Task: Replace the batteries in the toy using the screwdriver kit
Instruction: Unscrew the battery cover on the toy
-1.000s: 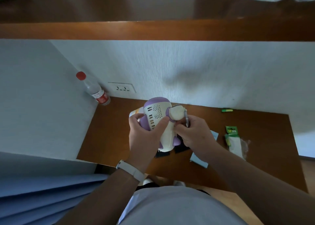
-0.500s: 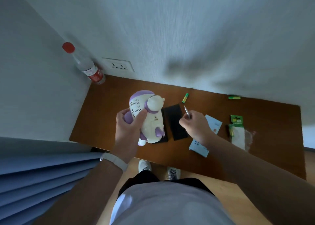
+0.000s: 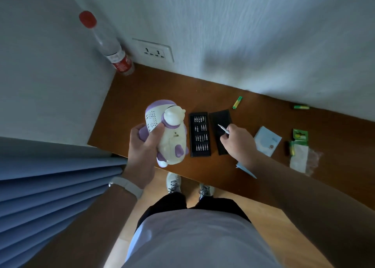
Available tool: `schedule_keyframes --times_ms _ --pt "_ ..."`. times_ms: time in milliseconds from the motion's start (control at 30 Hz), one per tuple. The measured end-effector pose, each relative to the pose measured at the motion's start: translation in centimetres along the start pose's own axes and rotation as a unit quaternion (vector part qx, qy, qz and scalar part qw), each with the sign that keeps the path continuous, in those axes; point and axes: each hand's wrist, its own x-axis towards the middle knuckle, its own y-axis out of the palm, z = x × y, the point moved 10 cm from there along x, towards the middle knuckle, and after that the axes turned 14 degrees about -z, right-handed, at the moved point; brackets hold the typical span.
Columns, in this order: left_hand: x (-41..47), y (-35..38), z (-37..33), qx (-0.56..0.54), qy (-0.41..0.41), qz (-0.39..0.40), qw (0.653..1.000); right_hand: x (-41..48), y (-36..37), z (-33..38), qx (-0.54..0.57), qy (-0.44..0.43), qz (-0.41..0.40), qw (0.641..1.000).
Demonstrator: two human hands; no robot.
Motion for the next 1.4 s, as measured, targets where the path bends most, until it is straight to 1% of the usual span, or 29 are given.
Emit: schedule_keyframes --times_ms 100,233,333,433,533,600,700,800,900,967,1133,1267,1400 --pt "0.5 -1.1 0.1 -0.007 0.002 -0.010 1.000 -0.3 -0.1 -0.4 0.032 0.022 0.007 0.999" --pt "1.3 -1.7 -0.2 -0.001 0.009 0.003 1.000 -0.6 -0.6 -0.7 0.065 0.065 0.022 0.996" --pt "2.0 -2.2 -0.5 0.016 0.021 0.009 1.000 -1.0 -1.2 -0.5 0.101 0.101 0.013 0.990" --pt "2.6 -2.7 -1.1 0.027 0.033 0.017 0.999 -1.6 -1.7 1.4 0.146 0.105 0.010 0.984" --pt "3.0 -3.1 -1.8 0.025 0.046 0.029 0.998 -2.4 -0.8 4.4 0.197 0.102 0.038 0.974" --pt "3.5 -3.8 -2.2 0.024 0.052 0.027 0.998 -2.7 -0.1 6.7 0.207 0.087 0.047 0.973" --pt "4.2 -5.0 -2.4 0.022 0.049 0.025 0.998 -2.3 0.5 10.2 0.152 0.024 0.018 0.988" --pt "5.2 -6.5 -2.5 0.015 0.041 0.017 0.999 -1.9 1.2 13.2 0.098 -0.029 -0.007 0.995" --pt "6.3 -8.0 -2.5 0.013 0.035 0.014 0.999 -1.4 2.2 14.9 0.052 -0.057 -0.009 0.997" --pt "6.9 -9.0 -2.4 0.007 0.032 0.012 0.999 -1.2 3.1 15.5 0.019 -0.071 0.008 0.997" --pt "8.4 -10.9 -2.3 -0.024 0.015 -0.001 1.000 -0.9 5.0 16.5 -0.031 -0.074 0.038 0.996" --pt "9.0 -11.1 -2.6 -0.030 0.021 0.017 0.999 -0.9 6.1 16.7 -0.055 -0.058 0.045 0.996" --pt "9.1 -11.2 -3.0 -0.022 0.036 0.032 0.999 -0.5 6.5 16.5 -0.067 -0.035 0.034 0.997"
